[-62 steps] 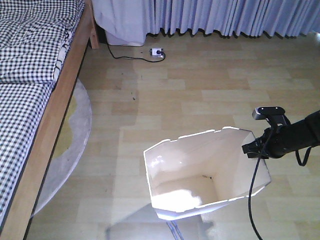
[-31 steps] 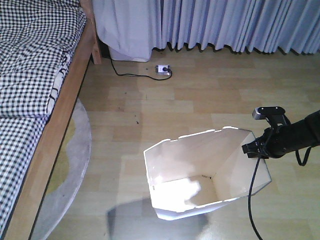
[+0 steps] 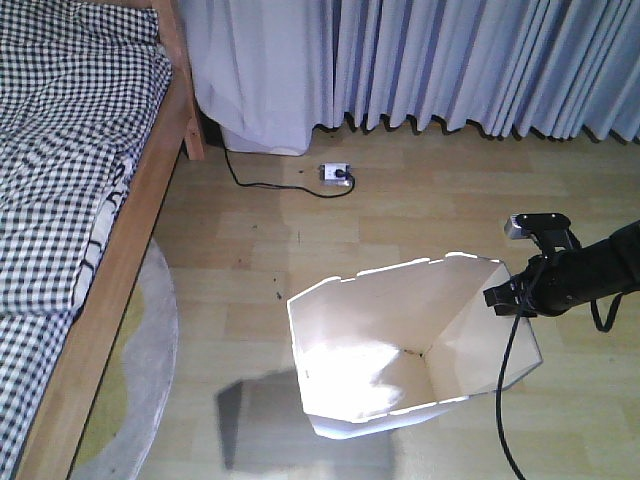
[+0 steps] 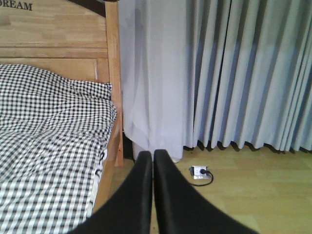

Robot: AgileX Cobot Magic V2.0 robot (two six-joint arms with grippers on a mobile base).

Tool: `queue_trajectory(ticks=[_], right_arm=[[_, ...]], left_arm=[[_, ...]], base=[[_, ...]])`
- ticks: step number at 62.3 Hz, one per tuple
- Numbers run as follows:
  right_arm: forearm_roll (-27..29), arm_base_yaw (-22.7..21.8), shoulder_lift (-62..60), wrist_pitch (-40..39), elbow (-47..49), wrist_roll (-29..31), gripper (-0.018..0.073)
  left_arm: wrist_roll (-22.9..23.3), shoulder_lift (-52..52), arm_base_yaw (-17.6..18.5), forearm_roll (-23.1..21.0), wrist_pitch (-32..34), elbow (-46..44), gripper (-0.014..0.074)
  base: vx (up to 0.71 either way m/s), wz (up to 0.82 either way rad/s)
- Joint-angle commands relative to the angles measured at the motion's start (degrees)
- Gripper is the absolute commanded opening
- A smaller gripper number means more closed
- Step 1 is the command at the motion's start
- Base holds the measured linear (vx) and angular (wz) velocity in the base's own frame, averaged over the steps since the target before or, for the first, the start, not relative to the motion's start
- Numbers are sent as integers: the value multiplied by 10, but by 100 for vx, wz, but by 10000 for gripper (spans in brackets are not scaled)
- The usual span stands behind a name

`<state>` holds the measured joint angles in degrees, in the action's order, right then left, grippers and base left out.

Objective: Move trash bin to bedside with robot
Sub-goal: 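Hold the bin in the right gripper while the base drives toward the bed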

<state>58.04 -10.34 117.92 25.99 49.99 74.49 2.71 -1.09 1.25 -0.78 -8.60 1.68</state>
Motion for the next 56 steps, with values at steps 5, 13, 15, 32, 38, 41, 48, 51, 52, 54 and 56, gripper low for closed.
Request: queue_trajectory(ticks=[5,13,15,32,38,41,48,51,52,54,56], right_arm=[[42,-2,-40,67,13,-8,-6],[42,-2,-40,67,13,-8,-6],[42,-2,-40,67,13,-8,-6],[42,-2,-40,67,13,-8,-6],[42,-2,-40,67,13,-8,-6],[42,-2,-40,67,13,-8,-6],[42,-2,-40,66,13,-8,-6],[42,-2,-40,65,13,-8,-6],[42,-2,-40,65,13,-8,-6],[42,-2,-40,66,13,-8,-6],[42,-2,-40,66,13,-8,-6]], left_arm=[[5,-6,3,-2,44,16,-6],[5,-6,3,-2,44,16,-6],[5,-6,3,-2,44,16,-6],[5,-6,3,-2,44,16,-6],[5,-6,3,-2,44,16,-6],[5,-6,3,-2,44,16,-6],[5,-6,3,-2,44,16,-6],[5,-6,3,-2,44,16,-6],[5,-6,3,-2,44,16,-6],[5,-6,3,-2,44,16,-6],[5,-6,3,-2,44,16,-6]], base=[[38,-1],[39,-4],[39,-4],[37,-3],[35,-2],[35,-1],[35,-1],[35,-1],[35,-1],[35,-1],[35,0]])
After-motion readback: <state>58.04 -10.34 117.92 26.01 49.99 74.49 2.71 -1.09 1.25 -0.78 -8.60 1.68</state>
